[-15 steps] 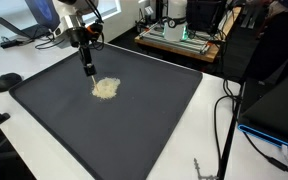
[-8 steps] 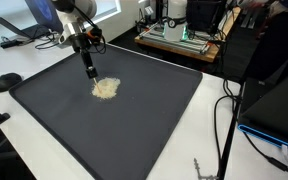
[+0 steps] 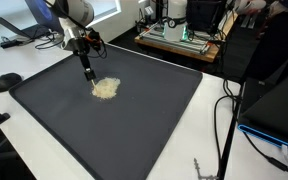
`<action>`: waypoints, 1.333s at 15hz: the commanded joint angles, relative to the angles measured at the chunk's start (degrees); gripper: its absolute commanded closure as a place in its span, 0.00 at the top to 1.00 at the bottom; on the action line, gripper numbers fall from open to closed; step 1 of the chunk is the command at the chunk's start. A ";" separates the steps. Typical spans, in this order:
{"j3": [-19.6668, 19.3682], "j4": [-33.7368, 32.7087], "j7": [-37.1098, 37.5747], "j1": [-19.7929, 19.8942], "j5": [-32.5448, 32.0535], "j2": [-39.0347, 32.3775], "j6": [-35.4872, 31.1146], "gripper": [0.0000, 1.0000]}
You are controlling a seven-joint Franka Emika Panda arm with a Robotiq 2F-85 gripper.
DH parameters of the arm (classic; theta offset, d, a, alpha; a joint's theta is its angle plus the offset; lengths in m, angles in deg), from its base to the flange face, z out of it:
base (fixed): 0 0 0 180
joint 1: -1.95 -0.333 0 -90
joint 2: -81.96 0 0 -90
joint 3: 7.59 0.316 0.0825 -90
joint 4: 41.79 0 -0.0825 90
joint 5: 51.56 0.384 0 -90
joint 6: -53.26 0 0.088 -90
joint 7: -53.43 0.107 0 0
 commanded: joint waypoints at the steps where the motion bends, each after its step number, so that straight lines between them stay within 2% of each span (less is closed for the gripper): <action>1: -0.98 -2.96 -2.11 0.59 5.07 -2.99 3.98 0.03; 10: -3.15 -6.25 -1.84 0.44 7.33 -7.01 9.20 0.03; 20: -4.45 -6.93 -1.07 -0.32 6.19 -7.55 9.99 0.03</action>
